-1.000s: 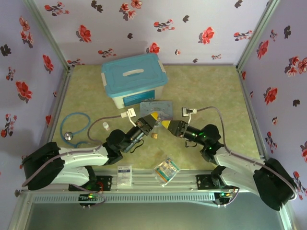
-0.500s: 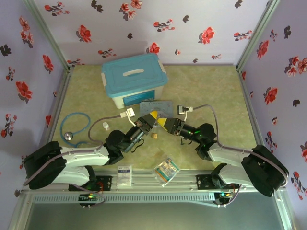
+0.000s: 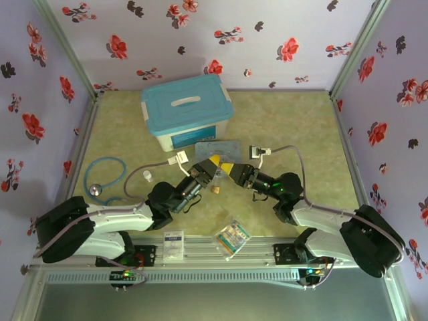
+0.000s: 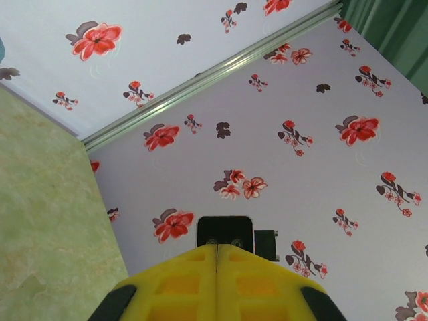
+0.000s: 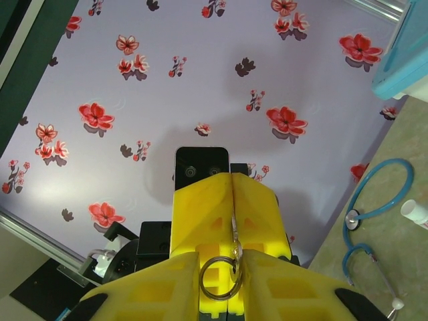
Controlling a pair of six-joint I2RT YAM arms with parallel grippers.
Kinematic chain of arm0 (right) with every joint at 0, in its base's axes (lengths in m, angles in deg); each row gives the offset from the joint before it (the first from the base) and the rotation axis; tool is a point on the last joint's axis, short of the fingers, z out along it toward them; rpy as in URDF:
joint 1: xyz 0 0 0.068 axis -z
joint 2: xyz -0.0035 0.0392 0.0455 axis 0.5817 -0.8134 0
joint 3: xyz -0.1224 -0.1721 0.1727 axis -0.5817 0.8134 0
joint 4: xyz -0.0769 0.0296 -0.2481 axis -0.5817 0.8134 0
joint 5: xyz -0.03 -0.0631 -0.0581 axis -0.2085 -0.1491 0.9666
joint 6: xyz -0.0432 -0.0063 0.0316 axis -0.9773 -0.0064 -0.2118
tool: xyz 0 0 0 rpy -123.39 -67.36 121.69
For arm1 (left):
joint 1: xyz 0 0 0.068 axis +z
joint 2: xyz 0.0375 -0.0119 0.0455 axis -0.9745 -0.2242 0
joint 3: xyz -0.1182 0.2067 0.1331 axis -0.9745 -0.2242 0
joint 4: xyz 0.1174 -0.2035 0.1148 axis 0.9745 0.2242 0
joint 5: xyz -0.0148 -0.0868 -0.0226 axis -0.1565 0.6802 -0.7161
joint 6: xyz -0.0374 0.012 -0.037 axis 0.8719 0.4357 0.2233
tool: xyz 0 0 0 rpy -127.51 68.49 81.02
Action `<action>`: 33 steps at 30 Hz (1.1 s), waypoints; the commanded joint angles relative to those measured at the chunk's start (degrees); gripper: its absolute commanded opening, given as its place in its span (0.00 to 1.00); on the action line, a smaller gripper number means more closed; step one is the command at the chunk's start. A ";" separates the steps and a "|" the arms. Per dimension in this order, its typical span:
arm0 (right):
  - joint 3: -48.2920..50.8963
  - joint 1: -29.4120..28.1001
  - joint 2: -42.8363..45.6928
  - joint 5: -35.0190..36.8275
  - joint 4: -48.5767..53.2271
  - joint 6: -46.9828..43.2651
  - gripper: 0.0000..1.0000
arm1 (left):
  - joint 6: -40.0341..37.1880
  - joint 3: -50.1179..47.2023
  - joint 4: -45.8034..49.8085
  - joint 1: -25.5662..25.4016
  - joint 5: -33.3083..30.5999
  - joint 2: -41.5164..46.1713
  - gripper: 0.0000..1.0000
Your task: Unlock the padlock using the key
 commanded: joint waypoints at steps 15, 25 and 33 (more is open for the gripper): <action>-1.61 -0.25 -2.58 0.81 -4.60 -0.22 0.07 | 0.36 -0.82 -2.45 -0.35 -1.45 -0.70 0.00; -1.33 -0.01 1.12 1.55 5.21 -3.84 0.00 | -2.52 -3.05 -0.09 -0.26 -3.01 2.04 0.40; -2.30 0.75 13.24 5.81 36.97 -14.84 0.00 | -6.01 -0.24 29.84 1.48 -6.81 15.01 0.70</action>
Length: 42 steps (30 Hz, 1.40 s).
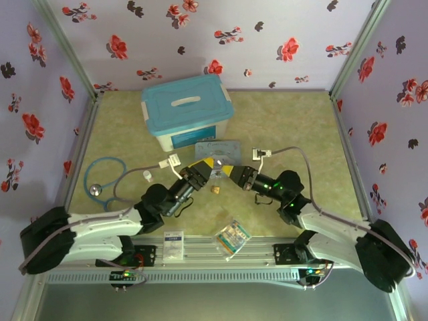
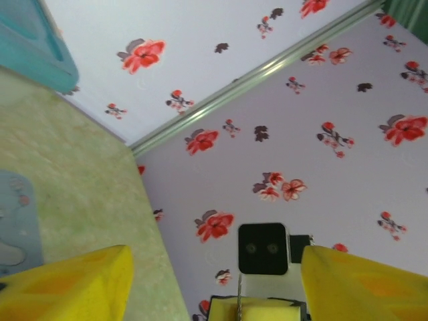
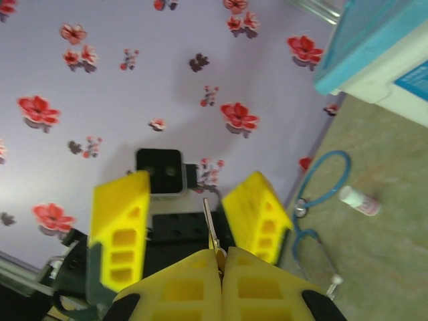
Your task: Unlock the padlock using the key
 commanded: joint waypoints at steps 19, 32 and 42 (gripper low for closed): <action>-5.11 4.45 6.14 17.40 47.79 -14.68 0.00 | -18.76 19.87 57.62 8.19 22.24 -10.58 0.88; -0.51 4.45 11.73 18.28 49.98 -14.13 0.00 | -25.82 29.44 59.86 11.01 23.67 -31.85 0.56; 0.91 4.52 12.67 18.74 50.27 -13.77 0.00 | -27.47 32.84 65.86 8.01 12.21 -37.04 0.53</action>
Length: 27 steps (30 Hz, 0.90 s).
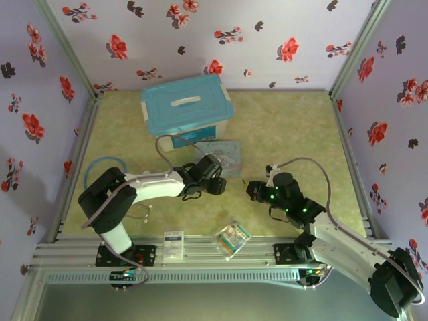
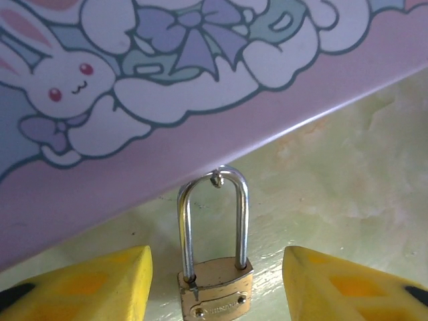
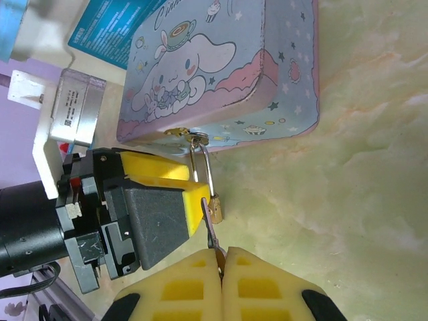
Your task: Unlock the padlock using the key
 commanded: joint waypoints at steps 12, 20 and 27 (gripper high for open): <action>1.47 0.36 -0.48 1.47 -0.74 0.62 0.00 | -0.43 -0.61 -2.43 -2.89 -5.09 -4.17 0.37; 3.47 0.39 -0.43 1.35 -3.38 2.90 0.00 | 2.41 -1.24 -3.94 -3.07 -3.50 -3.15 0.28; 4.18 0.28 -1.21 0.08 -4.55 3.68 0.00 | 8.78 -3.03 -9.80 -3.07 0.23 -1.89 0.23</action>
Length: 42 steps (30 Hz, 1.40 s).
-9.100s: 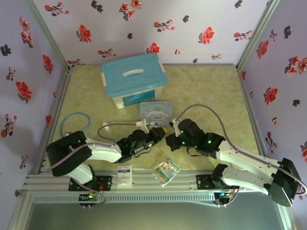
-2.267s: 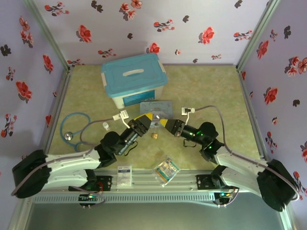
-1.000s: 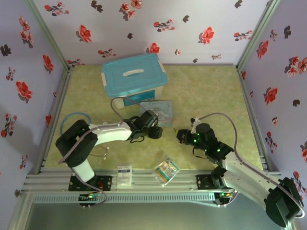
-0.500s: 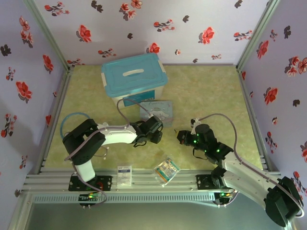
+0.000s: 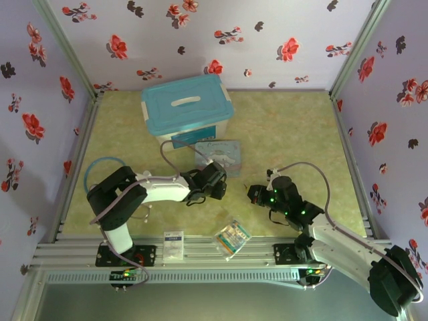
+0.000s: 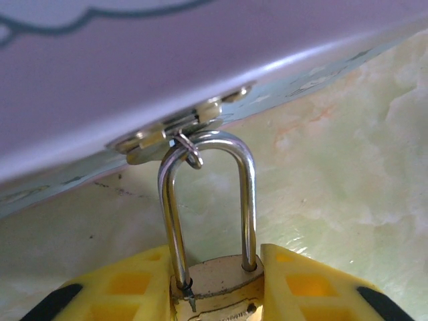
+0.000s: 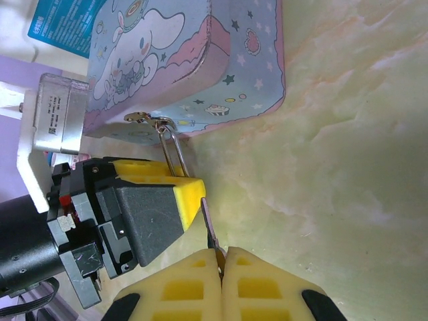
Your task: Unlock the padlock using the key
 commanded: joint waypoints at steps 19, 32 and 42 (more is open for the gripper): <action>7.74 -5.70 -12.37 1.43 -22.97 -10.55 0.00 | 25.96 -4.79 -21.80 -0.90 4.73 2.09 0.06; 7.17 -6.02 -20.69 3.34 -31.18 -12.57 0.00 | 34.87 -9.89 -32.59 -1.37 -1.65 2.45 0.01; 5.53 -8.57 -18.01 7.98 -24.95 -16.30 0.00 | 42.65 -11.62 -38.67 -2.20 -4.83 0.02 0.00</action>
